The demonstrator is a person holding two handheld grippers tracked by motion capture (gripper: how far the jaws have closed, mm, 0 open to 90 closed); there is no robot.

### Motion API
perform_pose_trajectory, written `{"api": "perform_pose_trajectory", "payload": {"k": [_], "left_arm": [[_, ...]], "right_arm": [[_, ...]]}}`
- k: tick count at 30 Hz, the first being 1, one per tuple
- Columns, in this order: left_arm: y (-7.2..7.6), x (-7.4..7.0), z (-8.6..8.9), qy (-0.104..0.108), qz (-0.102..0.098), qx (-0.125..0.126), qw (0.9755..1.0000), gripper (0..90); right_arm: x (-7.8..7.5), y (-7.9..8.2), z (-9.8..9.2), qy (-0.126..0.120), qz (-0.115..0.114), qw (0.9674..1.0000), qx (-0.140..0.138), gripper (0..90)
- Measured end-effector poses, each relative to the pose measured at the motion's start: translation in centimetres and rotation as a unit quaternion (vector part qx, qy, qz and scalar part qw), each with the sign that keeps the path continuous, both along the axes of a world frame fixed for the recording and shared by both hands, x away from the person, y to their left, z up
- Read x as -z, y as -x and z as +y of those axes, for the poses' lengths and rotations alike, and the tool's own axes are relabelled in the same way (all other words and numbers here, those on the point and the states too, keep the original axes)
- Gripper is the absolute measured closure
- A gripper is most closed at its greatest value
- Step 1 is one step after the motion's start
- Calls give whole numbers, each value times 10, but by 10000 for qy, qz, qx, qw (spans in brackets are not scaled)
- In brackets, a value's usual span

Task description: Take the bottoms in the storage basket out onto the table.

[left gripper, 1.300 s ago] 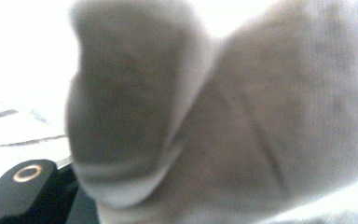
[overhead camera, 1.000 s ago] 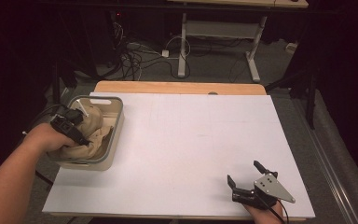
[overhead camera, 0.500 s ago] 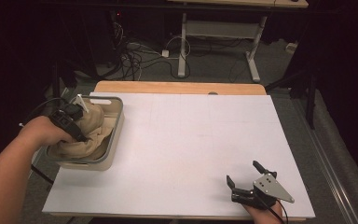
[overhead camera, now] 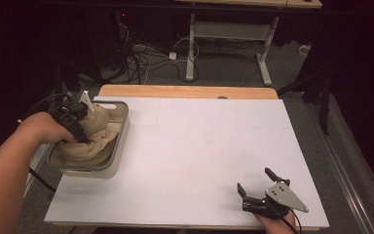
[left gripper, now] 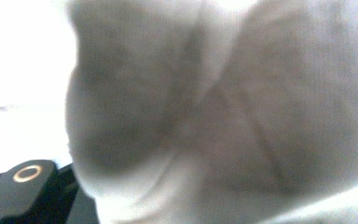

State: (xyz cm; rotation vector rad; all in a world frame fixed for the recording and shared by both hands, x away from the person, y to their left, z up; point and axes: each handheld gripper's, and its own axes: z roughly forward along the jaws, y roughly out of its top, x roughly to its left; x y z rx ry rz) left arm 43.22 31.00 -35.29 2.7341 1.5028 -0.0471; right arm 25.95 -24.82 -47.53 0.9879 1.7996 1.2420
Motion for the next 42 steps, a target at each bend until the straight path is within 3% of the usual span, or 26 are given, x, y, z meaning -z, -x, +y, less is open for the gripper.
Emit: {"api": "perform_pose_trajectory", "payload": {"k": [22, 42], "left_arm": [[-1, -36, -14, -319, 275, 69, 9991, 598], [3, -63, -27, -302, 175, 161, 9993, 598]], "right_arm": [[-2, 1, -2, -45, -39, 10000, 32, 4], [-3, 2, -2, -54, -51, 10000, 53, 4]]}}
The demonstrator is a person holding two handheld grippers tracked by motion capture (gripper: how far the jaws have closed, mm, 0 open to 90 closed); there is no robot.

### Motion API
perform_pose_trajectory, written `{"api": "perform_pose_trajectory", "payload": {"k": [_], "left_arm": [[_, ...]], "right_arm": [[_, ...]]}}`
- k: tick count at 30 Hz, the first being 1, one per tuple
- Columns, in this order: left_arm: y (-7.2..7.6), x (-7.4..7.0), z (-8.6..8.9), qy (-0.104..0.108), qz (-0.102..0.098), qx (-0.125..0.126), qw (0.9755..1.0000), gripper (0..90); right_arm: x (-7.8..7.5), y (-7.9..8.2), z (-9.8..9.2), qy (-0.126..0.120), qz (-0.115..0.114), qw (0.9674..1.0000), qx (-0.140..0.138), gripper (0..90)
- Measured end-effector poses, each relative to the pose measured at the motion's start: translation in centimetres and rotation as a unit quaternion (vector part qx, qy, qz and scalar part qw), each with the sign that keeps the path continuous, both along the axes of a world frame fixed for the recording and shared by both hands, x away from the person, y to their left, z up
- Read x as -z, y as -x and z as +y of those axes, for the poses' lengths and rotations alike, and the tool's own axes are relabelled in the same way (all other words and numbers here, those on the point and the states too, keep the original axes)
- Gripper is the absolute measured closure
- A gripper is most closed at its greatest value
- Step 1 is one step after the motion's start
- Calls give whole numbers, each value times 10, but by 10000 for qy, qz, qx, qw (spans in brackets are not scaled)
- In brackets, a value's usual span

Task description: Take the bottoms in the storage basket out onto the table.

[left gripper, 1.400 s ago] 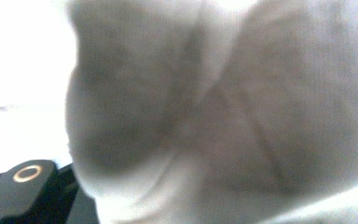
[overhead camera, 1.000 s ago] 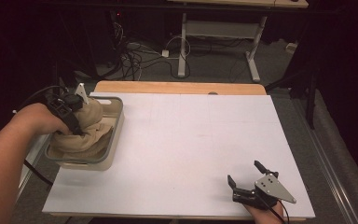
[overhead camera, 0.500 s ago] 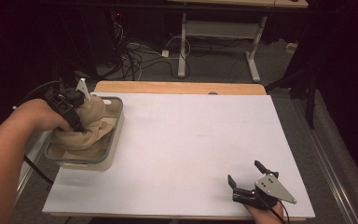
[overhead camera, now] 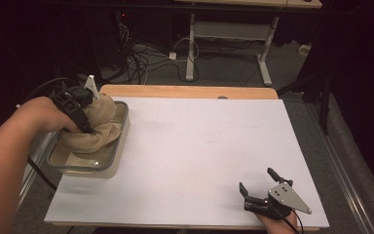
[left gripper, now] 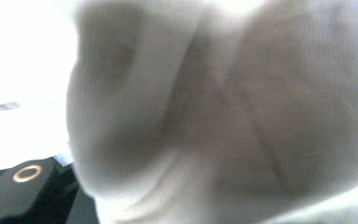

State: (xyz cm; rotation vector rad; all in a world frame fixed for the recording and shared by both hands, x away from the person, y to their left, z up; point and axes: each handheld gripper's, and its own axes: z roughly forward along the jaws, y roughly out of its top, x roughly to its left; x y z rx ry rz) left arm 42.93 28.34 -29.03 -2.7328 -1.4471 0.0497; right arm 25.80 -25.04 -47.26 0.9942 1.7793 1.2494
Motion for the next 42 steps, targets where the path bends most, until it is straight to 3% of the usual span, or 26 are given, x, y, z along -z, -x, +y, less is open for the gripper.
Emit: {"api": "perform_pose_trajectory", "payload": {"k": [9, 31, 36, 42], "left_arm": [[3, -16, -11, 1, -89, 83, 9999, 598], [-3, -35, -55, 4, -178, 420, 9990, 596], [-2, -43, -68, 163, -218, 576, 9980, 596], [-4, -44, -83, 174, -213, 702, 9972, 596]], "right_arm": [[-1, 2, -1, -39, -31, 10000, 41, 4], [-2, 2, -2, -60, -17, 10000, 43, 4], [-1, 2, -1, -53, -28, 10000, 33, 4], [-2, 2, -1, -43, -38, 10000, 26, 4]]}}
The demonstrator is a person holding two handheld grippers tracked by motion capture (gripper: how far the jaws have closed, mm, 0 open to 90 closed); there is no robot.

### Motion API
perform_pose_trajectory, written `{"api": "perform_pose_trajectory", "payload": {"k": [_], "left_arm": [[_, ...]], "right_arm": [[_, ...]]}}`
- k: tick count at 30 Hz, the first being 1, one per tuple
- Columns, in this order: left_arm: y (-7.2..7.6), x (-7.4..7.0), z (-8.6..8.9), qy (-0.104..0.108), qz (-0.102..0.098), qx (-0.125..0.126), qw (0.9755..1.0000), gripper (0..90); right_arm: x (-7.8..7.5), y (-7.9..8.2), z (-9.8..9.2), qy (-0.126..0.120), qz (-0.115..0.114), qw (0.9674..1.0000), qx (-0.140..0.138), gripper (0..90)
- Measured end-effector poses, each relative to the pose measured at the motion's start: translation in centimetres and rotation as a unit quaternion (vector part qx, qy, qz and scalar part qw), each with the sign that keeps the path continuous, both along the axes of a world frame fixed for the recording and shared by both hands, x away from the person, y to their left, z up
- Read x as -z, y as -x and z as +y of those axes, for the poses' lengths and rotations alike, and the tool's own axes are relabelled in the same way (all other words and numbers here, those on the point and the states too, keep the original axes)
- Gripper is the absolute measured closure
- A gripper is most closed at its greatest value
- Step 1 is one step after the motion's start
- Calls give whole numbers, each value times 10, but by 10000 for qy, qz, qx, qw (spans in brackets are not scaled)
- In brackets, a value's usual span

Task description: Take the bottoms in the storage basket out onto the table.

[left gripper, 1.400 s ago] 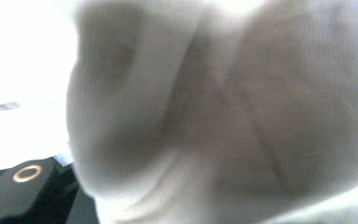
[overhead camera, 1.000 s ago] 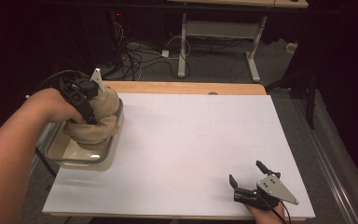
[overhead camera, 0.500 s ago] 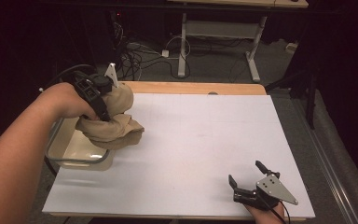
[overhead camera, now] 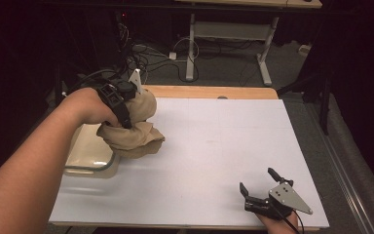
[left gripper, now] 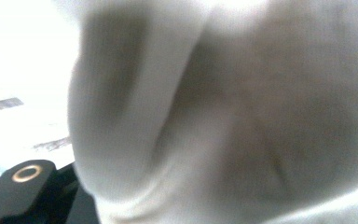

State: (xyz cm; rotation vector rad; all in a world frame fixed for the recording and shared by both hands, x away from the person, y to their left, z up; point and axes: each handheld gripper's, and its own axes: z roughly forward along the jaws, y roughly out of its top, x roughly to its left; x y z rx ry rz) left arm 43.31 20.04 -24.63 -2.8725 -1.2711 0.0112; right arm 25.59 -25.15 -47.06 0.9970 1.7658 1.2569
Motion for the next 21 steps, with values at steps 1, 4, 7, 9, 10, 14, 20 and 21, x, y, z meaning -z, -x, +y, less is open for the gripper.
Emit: {"api": "perform_pose_trajectory", "payload": {"k": [1, 4, 7, 9, 10, 14, 20, 21], "left_arm": [[0, 1, -3, -10, -11, 2, 10000, 596], [-1, 4, -11, -56, 29, 66, 10000, 596], [-2, 5, -19, -28, 31, 114, 9999, 596], [-3, 5, -25, 7, 30, 146, 9999, 596], [-3, 5, -27, 40, 24, 167, 9999, 596], [-3, 6, -36, 120, 22, 251, 9996, 596], [-3, 8, -45, 151, 23, 302, 9994, 597], [-4, 8, -46, 152, 20, 308, 9994, 596]], "right_arm": [[0, 0, 0, -6, -6, 10000, -4, 4], [0, 0, -1, -12, -24, 10000, 10, 4], [0, 0, -2, -10, -21, 10000, 9, 4], [0, 0, -2, -14, -15, 10000, 14, 4], [0, 0, -2, -14, -22, 10000, 10, 4], [-1, 0, -2, -11, -26, 10000, 14, 4], [-1, 1, -2, -5, -29, 10000, 14, 4], [-1, 0, -2, -12, -28, 10000, 18, 4]]}}
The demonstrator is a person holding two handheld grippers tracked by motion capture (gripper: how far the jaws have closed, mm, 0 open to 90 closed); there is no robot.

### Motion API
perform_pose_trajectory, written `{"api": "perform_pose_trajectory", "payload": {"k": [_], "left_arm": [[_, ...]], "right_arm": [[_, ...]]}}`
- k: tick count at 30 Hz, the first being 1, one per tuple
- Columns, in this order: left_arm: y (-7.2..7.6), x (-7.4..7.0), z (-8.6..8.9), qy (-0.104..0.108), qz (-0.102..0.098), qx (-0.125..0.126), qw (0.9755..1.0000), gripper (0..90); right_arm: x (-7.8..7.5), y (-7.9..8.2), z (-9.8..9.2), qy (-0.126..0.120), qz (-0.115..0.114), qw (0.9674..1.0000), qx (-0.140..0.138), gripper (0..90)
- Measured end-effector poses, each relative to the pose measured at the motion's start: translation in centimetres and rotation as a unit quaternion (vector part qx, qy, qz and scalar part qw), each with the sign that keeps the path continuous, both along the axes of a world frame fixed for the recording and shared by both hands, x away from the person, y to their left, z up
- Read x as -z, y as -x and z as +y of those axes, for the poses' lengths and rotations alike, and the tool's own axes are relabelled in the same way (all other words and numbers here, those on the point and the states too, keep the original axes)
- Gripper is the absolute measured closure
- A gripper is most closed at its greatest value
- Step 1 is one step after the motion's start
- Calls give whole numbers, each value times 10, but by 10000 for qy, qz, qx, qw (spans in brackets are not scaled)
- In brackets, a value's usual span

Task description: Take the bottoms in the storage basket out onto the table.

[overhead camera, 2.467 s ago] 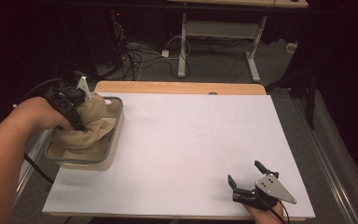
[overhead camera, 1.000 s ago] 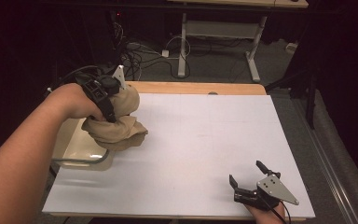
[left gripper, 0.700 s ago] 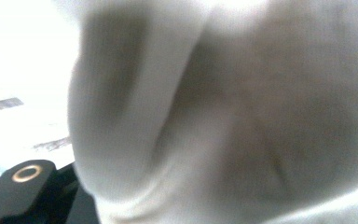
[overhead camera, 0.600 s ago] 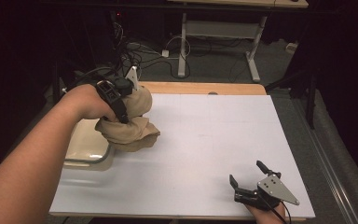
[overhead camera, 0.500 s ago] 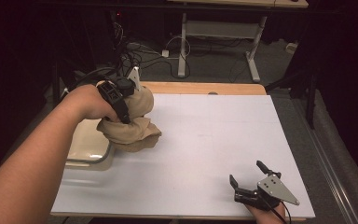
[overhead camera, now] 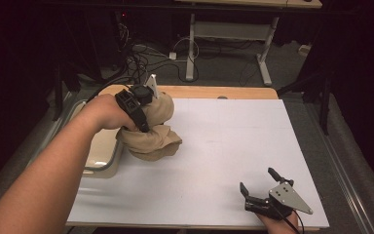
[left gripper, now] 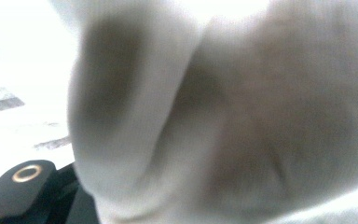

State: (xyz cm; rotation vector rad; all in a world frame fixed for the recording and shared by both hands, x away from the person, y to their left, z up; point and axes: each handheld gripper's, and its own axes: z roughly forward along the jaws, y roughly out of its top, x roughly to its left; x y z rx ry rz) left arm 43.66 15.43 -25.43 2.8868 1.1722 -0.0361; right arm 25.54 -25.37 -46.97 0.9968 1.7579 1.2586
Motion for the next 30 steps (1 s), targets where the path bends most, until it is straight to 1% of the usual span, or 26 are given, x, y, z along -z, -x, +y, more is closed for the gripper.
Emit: {"api": "perform_pose_trajectory", "payload": {"k": [3, 5, 6, 7, 10, 12, 17, 20, 23, 28, 30], "left_arm": [[0, 1, -3, 81, 24, 43, 10000, 596], [1, 3, -6, 142, -7, 109, 9998, 596], [1, 3, -7, 122, -11, 212, 9997, 596], [2, 5, -9, 168, -47, 195, 9997, 597], [1, 9, -15, 333, -49, 199, 9992, 597], [1, 11, -19, 338, -89, 259, 9991, 597], [-1, 18, -30, 343, -90, 311, 9989, 597], [-2, 20, -35, 354, -130, 326, 9988, 597], [-2, 24, -39, 300, -158, 340, 9988, 597], [-2, 31, -44, 353, -253, 377, 9983, 595], [-2, 34, -47, 394, -246, 393, 9981, 594]], "right_arm": [[0, 0, 0, 7, -1, 10000, -3, 5], [0, 0, 0, 6, -2, 10000, -2, 4], [0, 0, 0, 7, -1, 10000, -3, 4], [0, -1, 0, 7, -6, 10000, -10, 4], [0, -1, 0, 12, -5, 10000, -8, 4], [0, -1, 0, 16, -6, 10000, -6, 4], [0, 0, -1, 19, -6, 10000, -9, 4], [0, 0, -1, 15, -7, 10000, -4, 4], [0, 0, -1, 11, -16, 10000, -2, 4], [0, -1, -1, 6, -12, 10000, 10, 4], [0, -1, -1, 15, -12, 10000, -8, 4]]}}
